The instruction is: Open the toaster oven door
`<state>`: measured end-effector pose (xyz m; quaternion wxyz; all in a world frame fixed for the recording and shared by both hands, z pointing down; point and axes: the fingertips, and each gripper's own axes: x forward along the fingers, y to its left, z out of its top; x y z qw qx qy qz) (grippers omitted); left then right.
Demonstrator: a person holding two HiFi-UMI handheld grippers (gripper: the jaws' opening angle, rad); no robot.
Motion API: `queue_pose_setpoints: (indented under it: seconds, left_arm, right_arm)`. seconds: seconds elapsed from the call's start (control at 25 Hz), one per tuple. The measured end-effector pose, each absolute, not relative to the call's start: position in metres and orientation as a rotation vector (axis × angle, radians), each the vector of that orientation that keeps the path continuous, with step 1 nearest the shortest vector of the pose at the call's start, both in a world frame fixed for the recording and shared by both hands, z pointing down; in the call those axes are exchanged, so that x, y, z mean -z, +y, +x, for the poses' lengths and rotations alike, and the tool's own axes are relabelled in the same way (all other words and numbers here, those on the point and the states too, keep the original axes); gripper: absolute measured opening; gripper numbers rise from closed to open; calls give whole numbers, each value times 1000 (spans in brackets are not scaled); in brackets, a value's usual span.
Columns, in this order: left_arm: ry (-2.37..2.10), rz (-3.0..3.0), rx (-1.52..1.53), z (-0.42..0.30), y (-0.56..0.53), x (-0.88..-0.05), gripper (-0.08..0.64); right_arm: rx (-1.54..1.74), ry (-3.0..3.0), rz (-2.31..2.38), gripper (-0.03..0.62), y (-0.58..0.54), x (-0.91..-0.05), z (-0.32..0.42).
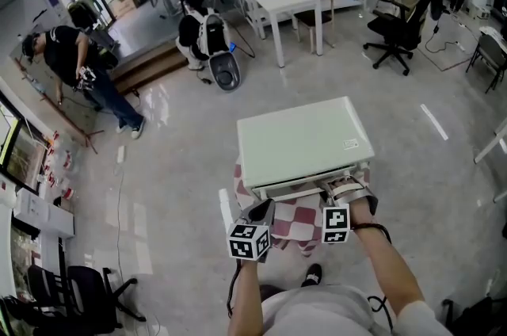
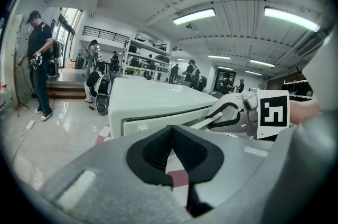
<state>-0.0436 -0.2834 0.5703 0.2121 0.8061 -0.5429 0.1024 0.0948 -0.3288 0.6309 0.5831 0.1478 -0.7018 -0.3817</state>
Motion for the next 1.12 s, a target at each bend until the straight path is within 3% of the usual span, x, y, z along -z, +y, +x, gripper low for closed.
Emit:
queue_pose_setpoints:
  seconds: [1.12]
  left_arm:
    - [-1582, 2230, -213, -67, -276, -542, 6]
  right_arm:
    - [904, -1649, 257, 85, -267, -652, 112]
